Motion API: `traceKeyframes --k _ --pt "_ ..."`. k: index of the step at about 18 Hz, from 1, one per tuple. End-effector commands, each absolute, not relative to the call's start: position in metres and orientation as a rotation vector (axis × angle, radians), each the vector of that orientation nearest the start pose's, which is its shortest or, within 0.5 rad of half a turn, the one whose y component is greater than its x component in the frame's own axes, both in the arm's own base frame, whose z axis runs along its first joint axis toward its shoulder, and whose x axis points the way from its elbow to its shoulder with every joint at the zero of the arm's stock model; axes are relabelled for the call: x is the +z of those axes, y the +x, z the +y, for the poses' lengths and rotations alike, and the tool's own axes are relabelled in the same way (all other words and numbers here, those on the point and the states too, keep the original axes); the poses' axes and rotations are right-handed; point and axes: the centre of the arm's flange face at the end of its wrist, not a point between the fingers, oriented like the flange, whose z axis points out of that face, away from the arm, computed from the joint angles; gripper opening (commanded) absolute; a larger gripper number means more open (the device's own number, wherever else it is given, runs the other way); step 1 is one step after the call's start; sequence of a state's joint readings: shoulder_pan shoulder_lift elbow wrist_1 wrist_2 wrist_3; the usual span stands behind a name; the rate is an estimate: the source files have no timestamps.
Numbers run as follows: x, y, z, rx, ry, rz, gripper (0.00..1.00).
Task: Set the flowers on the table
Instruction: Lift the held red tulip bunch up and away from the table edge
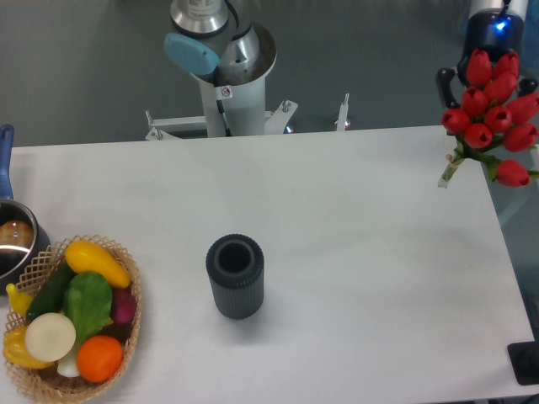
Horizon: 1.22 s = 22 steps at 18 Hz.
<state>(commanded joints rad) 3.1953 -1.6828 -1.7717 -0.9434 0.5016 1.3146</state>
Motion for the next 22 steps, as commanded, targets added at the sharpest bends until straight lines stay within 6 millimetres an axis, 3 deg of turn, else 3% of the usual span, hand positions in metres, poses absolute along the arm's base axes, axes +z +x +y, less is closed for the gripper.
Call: traceKeyframes --k 10,15,22 --pt "0.451 -0.539 0.193 0.201 -2.056 -0.129 0.41" --pt "0.464 -0.525 0.186 0.292 -2.227 -0.158 0.41" --pt "0.457 -0.514 0.196 0.330 -2.410 -0.187 0.42"
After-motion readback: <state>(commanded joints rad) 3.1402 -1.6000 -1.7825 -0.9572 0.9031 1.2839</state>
